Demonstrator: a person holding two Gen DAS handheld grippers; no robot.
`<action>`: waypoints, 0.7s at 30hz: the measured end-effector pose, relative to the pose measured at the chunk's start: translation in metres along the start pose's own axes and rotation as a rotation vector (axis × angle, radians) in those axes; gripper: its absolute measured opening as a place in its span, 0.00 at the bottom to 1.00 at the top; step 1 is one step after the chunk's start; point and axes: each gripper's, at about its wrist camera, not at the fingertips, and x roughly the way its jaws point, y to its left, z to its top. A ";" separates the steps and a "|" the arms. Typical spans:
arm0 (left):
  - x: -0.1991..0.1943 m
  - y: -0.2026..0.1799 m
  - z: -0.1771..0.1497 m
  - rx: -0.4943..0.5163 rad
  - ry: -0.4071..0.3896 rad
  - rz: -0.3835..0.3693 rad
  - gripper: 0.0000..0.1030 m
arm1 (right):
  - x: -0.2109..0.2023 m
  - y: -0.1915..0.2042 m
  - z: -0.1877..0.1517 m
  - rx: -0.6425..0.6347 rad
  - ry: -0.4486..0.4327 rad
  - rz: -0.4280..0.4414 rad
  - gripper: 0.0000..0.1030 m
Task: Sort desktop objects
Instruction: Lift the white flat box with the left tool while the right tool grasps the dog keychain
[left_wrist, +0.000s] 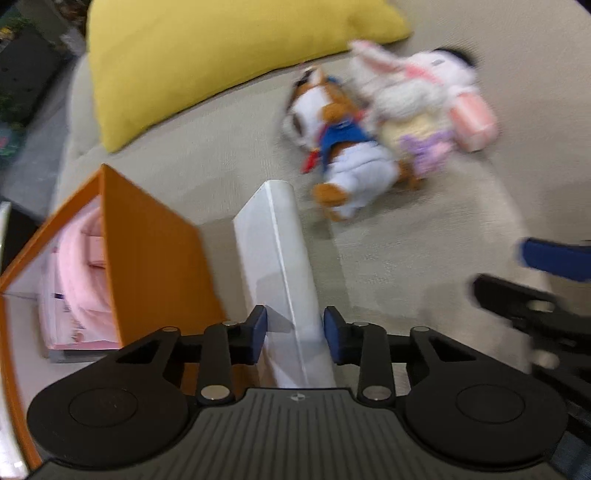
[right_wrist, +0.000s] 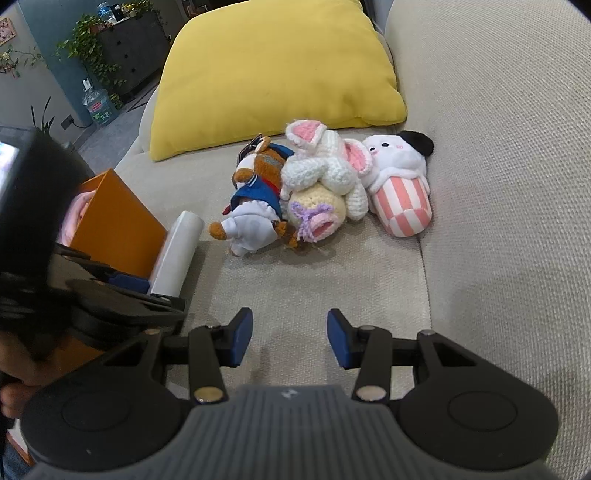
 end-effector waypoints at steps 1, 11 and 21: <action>-0.005 0.002 -0.002 0.000 -0.007 -0.056 0.32 | 0.000 0.000 0.000 0.000 0.002 0.003 0.45; 0.012 0.028 0.009 -0.011 0.013 -0.189 0.31 | 0.003 -0.005 0.001 0.031 0.042 0.033 0.38; 0.014 0.038 -0.003 -0.036 -0.026 -0.234 0.31 | -0.003 0.003 0.004 -0.067 -0.013 0.012 0.35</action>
